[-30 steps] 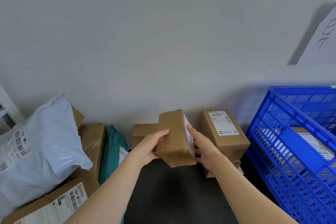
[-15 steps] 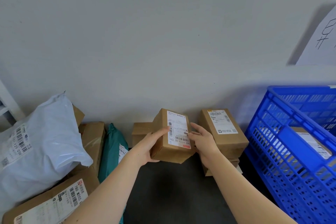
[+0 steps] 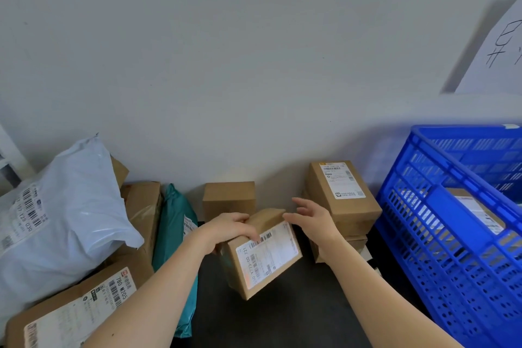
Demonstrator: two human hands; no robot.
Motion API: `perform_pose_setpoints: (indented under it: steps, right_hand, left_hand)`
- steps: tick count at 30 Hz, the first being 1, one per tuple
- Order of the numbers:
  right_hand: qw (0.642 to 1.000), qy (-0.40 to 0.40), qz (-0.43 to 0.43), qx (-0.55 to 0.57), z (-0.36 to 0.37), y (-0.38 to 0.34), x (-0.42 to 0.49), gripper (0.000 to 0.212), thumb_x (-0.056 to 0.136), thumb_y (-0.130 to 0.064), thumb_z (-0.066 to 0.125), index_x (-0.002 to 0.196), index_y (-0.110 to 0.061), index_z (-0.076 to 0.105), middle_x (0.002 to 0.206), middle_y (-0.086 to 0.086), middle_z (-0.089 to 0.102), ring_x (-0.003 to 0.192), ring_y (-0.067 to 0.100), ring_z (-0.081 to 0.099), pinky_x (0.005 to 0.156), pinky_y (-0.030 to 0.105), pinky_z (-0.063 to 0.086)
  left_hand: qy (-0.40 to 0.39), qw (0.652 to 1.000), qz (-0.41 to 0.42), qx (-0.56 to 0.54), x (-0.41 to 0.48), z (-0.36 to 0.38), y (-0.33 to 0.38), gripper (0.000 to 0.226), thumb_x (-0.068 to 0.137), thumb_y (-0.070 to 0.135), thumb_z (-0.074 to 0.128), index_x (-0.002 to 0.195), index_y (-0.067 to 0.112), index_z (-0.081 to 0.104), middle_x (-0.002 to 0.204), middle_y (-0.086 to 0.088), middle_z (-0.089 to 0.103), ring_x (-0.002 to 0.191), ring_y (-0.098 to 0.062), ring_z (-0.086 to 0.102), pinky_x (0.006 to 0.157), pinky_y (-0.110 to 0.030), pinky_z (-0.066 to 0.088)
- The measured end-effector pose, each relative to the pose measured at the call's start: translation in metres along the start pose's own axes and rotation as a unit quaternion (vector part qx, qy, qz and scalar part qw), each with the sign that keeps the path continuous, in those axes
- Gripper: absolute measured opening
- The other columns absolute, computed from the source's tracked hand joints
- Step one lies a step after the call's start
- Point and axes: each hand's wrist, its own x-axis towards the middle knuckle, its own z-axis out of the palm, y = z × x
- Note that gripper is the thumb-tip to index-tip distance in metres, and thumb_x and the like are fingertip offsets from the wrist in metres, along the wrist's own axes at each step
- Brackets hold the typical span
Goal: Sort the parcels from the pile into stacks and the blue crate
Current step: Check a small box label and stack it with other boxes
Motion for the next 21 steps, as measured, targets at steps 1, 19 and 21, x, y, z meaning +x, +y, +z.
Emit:
perform_pose_setpoints:
  steps: [1, 19, 21]
  right_hand:
    - [0.999, -0.031, 0.007, -0.022, 0.000, 0.002, -0.001, 0.057, 0.085, -0.019, 0.072, 0.137, -0.023, 0.049, 0.136, 0.005, 0.051, 0.114, 0.017, 0.049, 0.087, 0.024, 0.039]
    - [0.953, -0.065, 0.268, 0.128, -0.062, 0.092, -0.034, 0.061, 0.075, -0.012, 0.079, 0.129, -0.021, 0.052, 0.116, 0.014, 0.061, 0.104, 0.028, 0.062, 0.081, 0.043, 0.057]
    - [0.939, -0.051, 0.296, 0.167, -0.070, 0.100, -0.041, 0.058, 0.074, -0.009, 0.078, 0.126, -0.018, 0.055, 0.118, 0.017, 0.058, 0.104, 0.031, 0.061, 0.081, 0.045, 0.056]
  left_hand:
    - [-0.014, 0.999, 0.010, 0.029, -0.001, 0.001, 0.001, 0.080, 0.077, 0.029, 0.074, 0.146, 0.031, 0.034, 0.117, 0.002, 0.055, 0.101, -0.015, 0.059, 0.078, -0.029, 0.050]
    - [0.062, 0.996, 0.060, -0.010, 0.030, 0.058, 0.011, 0.087, 0.078, 0.027, 0.078, 0.149, 0.025, 0.028, 0.154, -0.005, 0.031, 0.138, -0.024, 0.034, 0.106, -0.042, 0.035]
    - [0.034, 0.998, -0.023, -0.057, 0.032, 0.067, 0.005, 0.092, 0.079, 0.041, 0.076, 0.151, 0.021, 0.022, 0.155, -0.007, 0.028, 0.140, -0.029, 0.032, 0.106, -0.050, 0.036]
